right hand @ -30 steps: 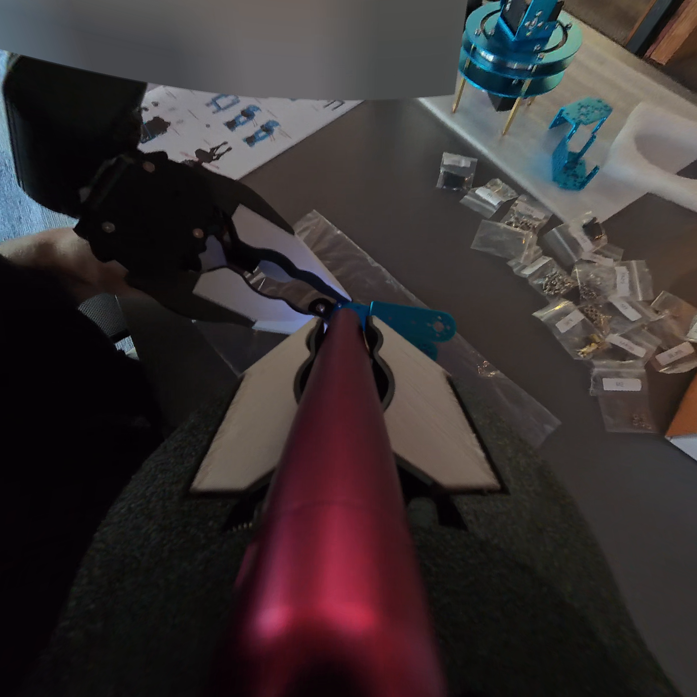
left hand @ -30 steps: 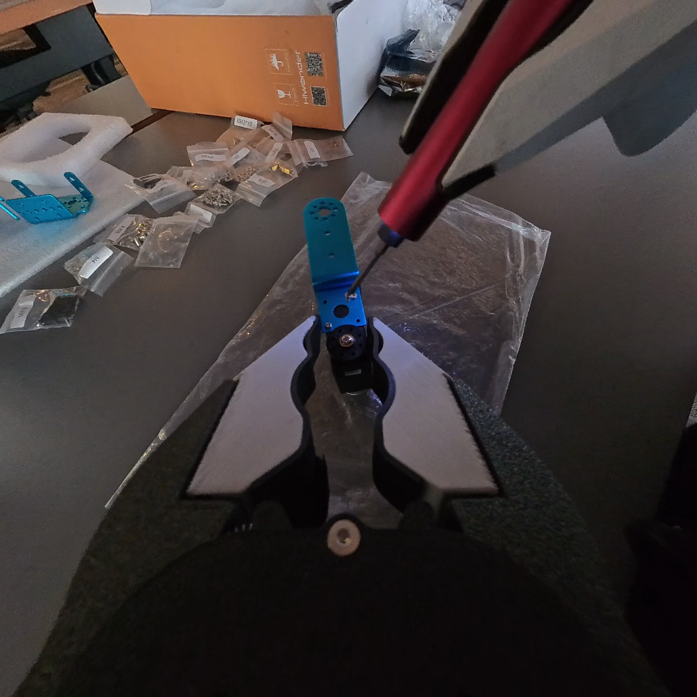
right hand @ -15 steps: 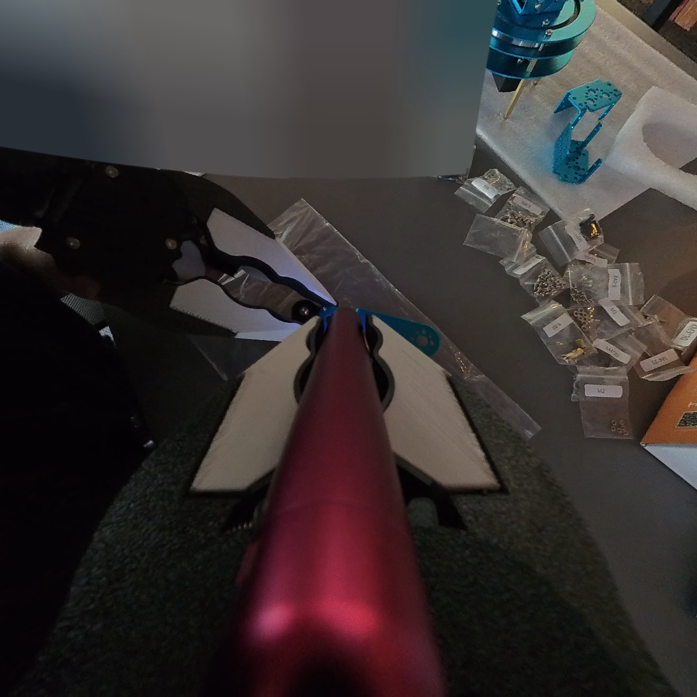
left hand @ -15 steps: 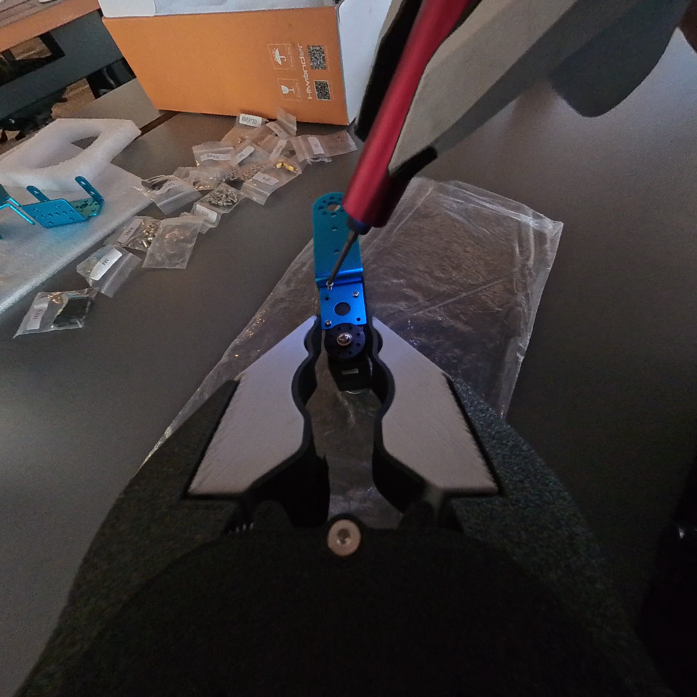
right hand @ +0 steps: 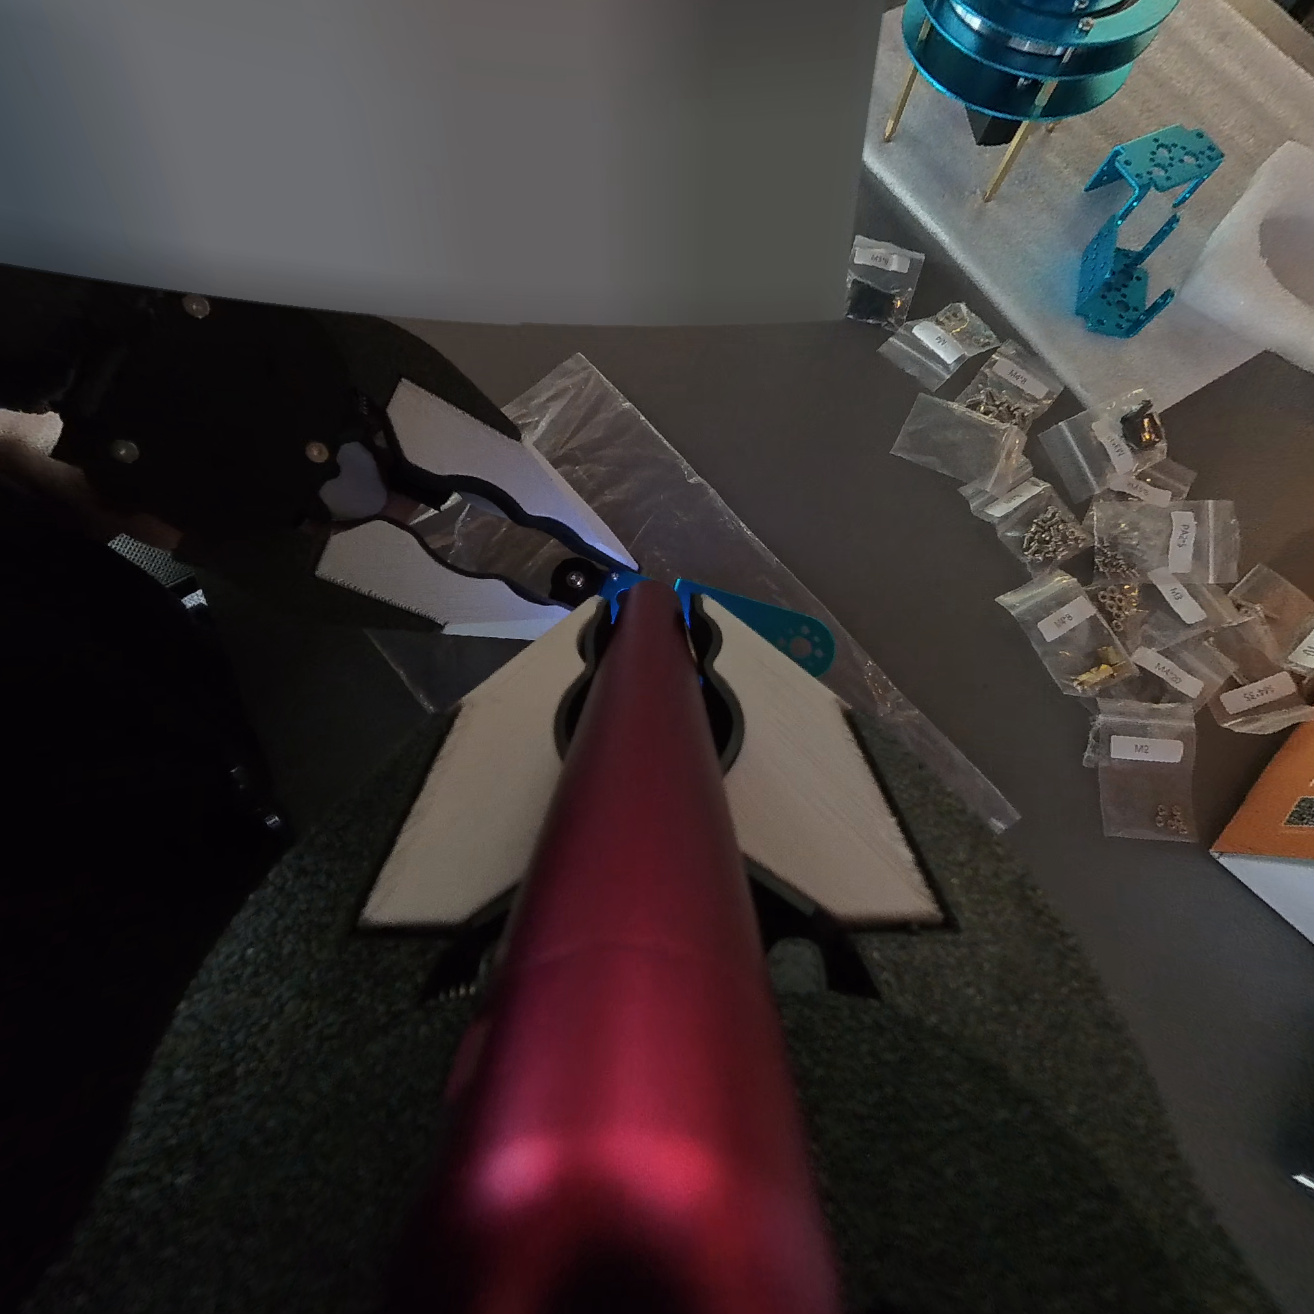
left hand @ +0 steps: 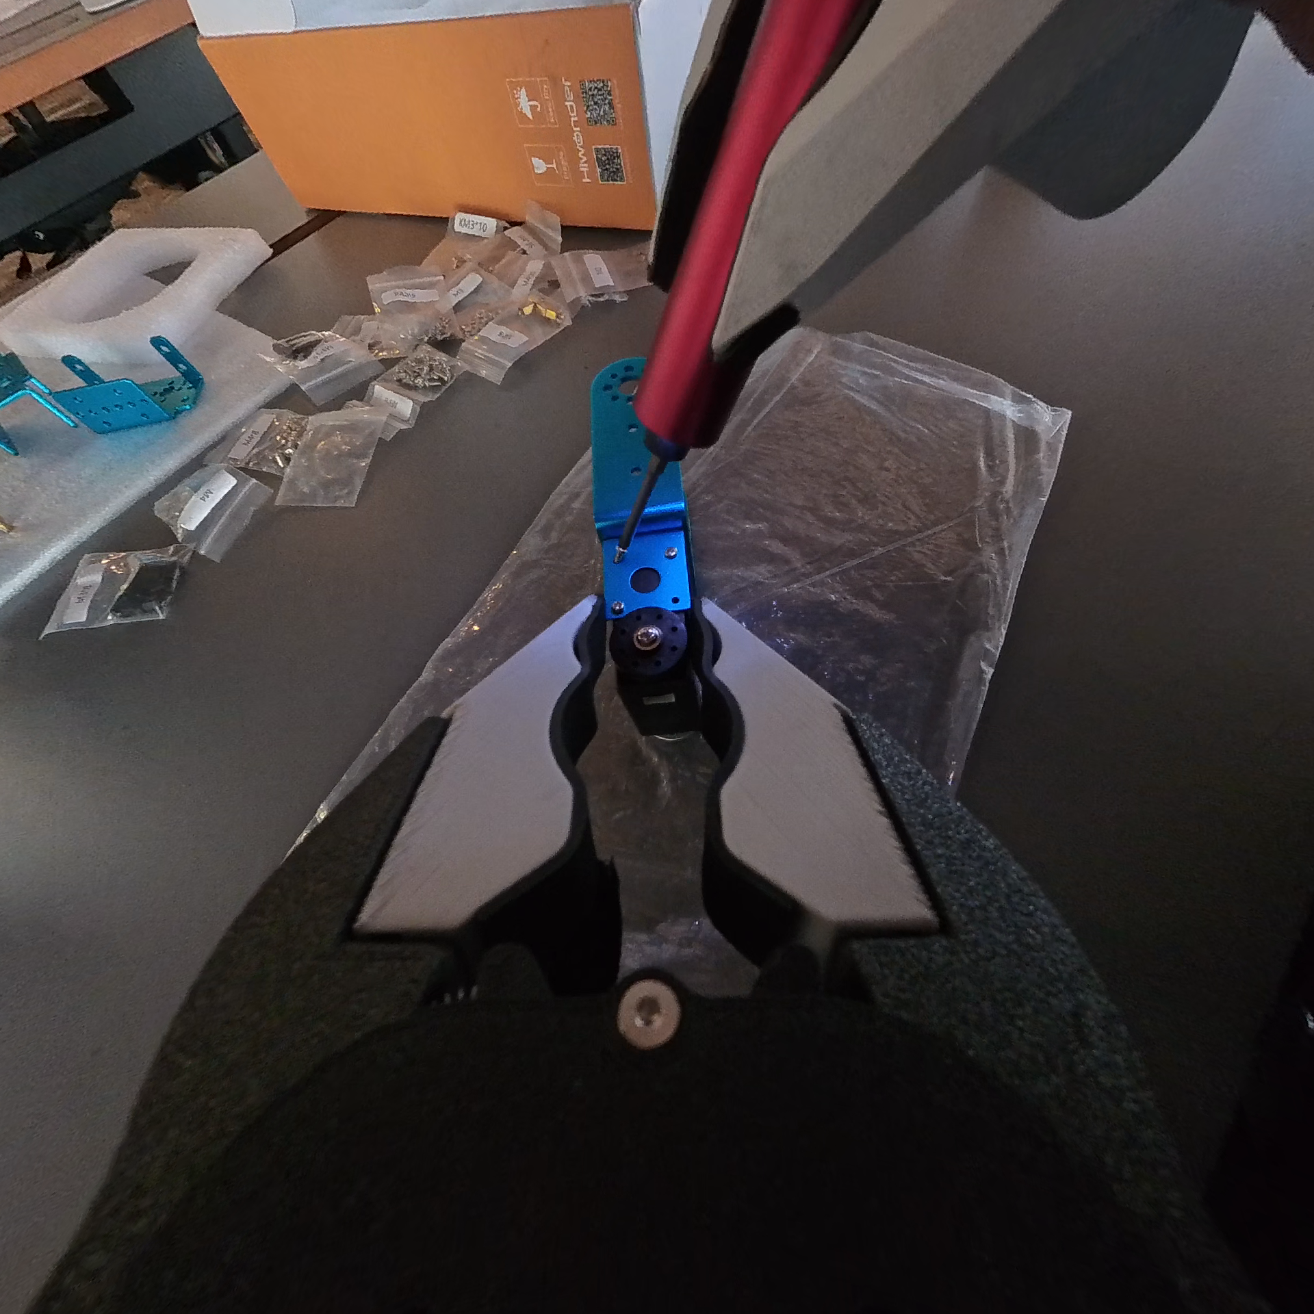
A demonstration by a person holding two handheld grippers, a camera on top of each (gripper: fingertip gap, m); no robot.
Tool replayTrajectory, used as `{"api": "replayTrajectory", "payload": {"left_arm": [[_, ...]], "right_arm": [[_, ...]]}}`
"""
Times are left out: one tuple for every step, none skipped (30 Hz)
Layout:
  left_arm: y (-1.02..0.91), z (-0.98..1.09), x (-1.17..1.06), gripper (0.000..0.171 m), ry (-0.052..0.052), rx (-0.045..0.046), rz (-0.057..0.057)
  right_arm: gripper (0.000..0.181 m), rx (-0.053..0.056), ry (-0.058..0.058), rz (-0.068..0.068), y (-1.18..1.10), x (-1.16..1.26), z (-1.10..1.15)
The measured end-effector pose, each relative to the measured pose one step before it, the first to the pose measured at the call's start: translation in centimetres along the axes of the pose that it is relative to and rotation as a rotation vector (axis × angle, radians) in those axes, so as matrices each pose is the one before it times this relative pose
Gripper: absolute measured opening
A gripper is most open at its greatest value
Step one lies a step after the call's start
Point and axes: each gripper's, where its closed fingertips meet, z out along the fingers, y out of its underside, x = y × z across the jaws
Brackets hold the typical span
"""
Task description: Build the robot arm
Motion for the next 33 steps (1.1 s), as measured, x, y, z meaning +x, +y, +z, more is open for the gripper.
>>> {"api": "replayTrajectory", "payload": {"left_arm": [[-0.003,0.008,0.002,0.022,-0.001,-0.00054,0.001],[0.001,0.005,0.01,0.022,0.0009,-0.00041,0.0006],[0.0,0.0,0.013,0.022,0.001,0.00001,0.0002],[0.012,0.001,-0.007,0.022,-0.0011,-0.00022,0.0004],[0.005,-0.005,-0.018,0.022,-0.0017,-0.00036,0.0006],[0.003,-0.004,-0.006,0.022,-0.0009,-0.00019,0.0003],[0.014,0.002,-0.023,0.023,-0.0015,-0.0004,0.0004],[0.006,0.008,-0.034,0.023,-0.0015,-0.00078,-0.0006],[0.013,0.001,-0.037,0.023,0.0,-0.00055,-0.0019],[0.014,0.001,-0.046,0.023,0.0009,-0.00024,-0.0019],[0.021,0.0,-0.059,0.023,0.0005,-0.00073,-0.0022],[0.017,-0.011,-0.043,0.023,0.0019,-0.00074,-0.0037],[-0.005,0.011,0.002,0.023,0.0046,0.00005,-0.0041],[0.01,0.008,-0.032,0.023,-0.0001,-0.00077,-0.0026],[0.0,0.009,-0.052,0.023,-0.0019,-0.00101,-0.0031],[0.006,0.007,-0.024,0.023,0.001,-0.00011,-0.0032],[-0.001,-0.003,-0.022,0.023,0.0019,0.00009,-0.0036],[-0.003,0.001,-0.022,0.023,0.0022,0.00017,-0.0044],[-0.002,0.002,0.0,0.023,0.0044,0.00006,-0.0045],[0.005,0.008,0.013,0.023,0.0041,-0.00012,-0.0036],[-0.005,-0.001,-0.006,0.023,0.0022,0.00001,-0.0021],[0.004,-0.001,0.001,0.023,0.0014,0.00002,-0.0018],[0.003,0.012,0.02,0.023,0.0023,0.00037,-0.001],[-0.01,0.006,0.058,0.023,0.0034,0.00044,0.0015],[-0.005,0.01,0.018,0.023,0.0001,-0.00033,0.0011],[0.006,0.004,-0.032,0.023,0.0005,-0.00024,-0.0031],[0.007,-0.005,-0.054,0.023,0.0022,-0.00007,-0.0086],[0.003,-0.017,-0.03,0.023,0.003,0.00055,-0.0066],[0.007,-0.004,-0.037,0.023,0.0011,0.00027,-0.0047],[0.008,-0.003,-0.034,0.023,0.0019,0.0001,-0.0047],[0.0,-0.009,-0.029,0.023,0.0021,0.00004,-0.0051],[0.008,-0.002,-0.039,0.023,0.0021,0.00001,-0.005],[0.005,-0.009,-0.043,0.023,-0.0003,0.00039,-0.0038]], "right_arm": [[0.021,-0.0029,-0.0008,-0.0065,-0.006,-0.061,0.012],[0.021,-0.0053,-0.0004,-0.0056,0.012,-0.028,-0.002],[0.021,-0.0028,-0.0014,-0.0014,-0.021,-0.018,0.0],[0.021,-0.0005,-0.0019,-0.0012,-0.018,-0.017,0.023],[0.021,-0.0015,-0.0016,0.0014,-0.041,0.007,0.027],[0.021,-0.0025,-0.0015,-0.0005,-0.05,0.026,0.029],[0.022,-0.0019,0.0012,-0.0088,-0.095,0.031,0.039],[0.021,-0.0043,0.0002,-0.0088,-0.076,0.042,0.052],[0.021,-0.0055,-0.0048,-0.0084,-0.09,-0.006,0.059],[0.021,-0.0043,-0.0074,-0.0141,-0.126,-0.038,0.07],[0.022,-0.0119,-0.0077,-0.0142,-0.049,-0.003,0.074],[0.021,-0.0197,-0.0121,-0.016,0.012,-0.021,0.033],[0.021,-0.0135,-0.012,-0.0207,-0.088,0.015,0.028],[0.021,-0.0109,-0.0136,-0.0159,-0.113,0.05,0.064],[0.021,-0.0121,-0.0144,-0.0074,-0.105,0.089,0.079],[0.021,-0.0102,-0.0148,-0.0121,-0.128,0.059,0.053],[0.022,-0.0091,-0.0143,-0.018,-0.155,0.02,0.074],[0.022,-0.0139,-0.013,-0.0192,-0.115,0.027,0.07],[0.022,-0.0155,-0.0127,-0.0214,-0.119,0.013,0.045],[0.022,-0.0157,-0.0127,-0.022,-0.102,0.004,0.05],[0.022,-0.0106,-0.0135,-0.0216,-0.15,0.017,0.076],[0.022,-0.0043,-0.0163,-0.016,-0.173,0.008,0.073],[0.022,-0.0094,-0.0183,-0.0152,-0.09,0.003,0.077],[0.022,-0.0106,-0.0171,-0.0287,-0.048,0.059,0.044],[0.023,-0.0032,-0.0235,-0.0303,-0.108,0.041,0.042],[0.023,0.0007,-0.0251,-0.0055,-0.1,0.092,0.061],[0.023,-0.012,-0.0237,0.0118,-0.002,0.055,0.038],[0.023,-0.0121,-0.0112,-0.0082,-0.003,0.094,0.028],[0.023,-0.0052,-0.005,-0.019,-0.045,0.064,0.039],[0.023,-0.0037,-0.0083,-0.0113,-0.059,-0.006,0.045],[0.022,-0.001,-0.0079,-0.0035,-0.079,0.015,0.052],[0.022,-0.0041,-0.0055,-0.0015,-0.063,0.074,0.046],[0.022,-0.0036,-0.0047,-0.0048,-0.091,0.073,0.062]]}}
